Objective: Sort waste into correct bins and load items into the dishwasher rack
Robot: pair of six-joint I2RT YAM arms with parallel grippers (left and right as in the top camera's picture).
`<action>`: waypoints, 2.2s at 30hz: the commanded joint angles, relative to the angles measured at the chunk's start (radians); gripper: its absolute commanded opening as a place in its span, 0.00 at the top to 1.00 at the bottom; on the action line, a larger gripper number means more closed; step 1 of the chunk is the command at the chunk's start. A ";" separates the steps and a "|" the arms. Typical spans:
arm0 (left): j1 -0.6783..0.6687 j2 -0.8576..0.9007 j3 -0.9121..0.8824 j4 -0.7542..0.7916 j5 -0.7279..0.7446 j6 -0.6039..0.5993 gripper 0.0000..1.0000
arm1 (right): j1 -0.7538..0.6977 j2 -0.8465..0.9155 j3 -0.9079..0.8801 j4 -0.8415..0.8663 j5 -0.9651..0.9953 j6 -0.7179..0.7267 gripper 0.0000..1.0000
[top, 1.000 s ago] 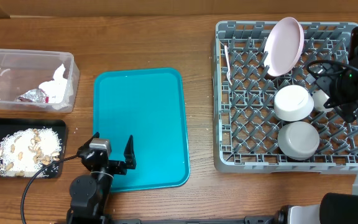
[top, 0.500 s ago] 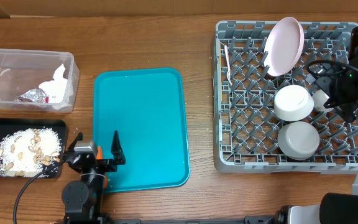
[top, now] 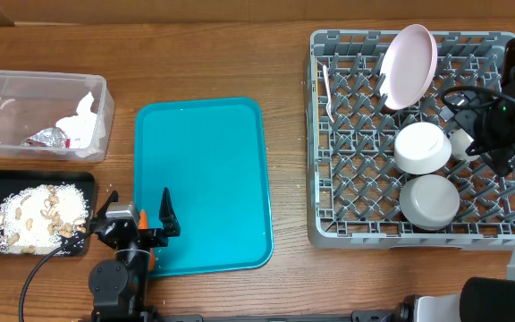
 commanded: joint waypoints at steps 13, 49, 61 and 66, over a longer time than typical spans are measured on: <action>-0.001 -0.011 -0.011 0.001 -0.011 0.019 0.00 | -0.003 -0.003 -0.001 0.004 -0.002 -0.002 0.00; -0.001 -0.011 -0.011 0.001 -0.009 0.019 0.00 | 0.053 -0.880 -0.298 0.225 -0.058 0.001 0.00; -0.001 -0.011 -0.011 0.001 -0.009 0.019 0.00 | 0.223 -1.370 -1.094 0.809 -0.129 0.001 0.00; -0.001 -0.010 -0.011 0.001 -0.009 0.019 0.00 | 0.254 -1.497 -1.337 1.027 -0.128 -0.011 0.00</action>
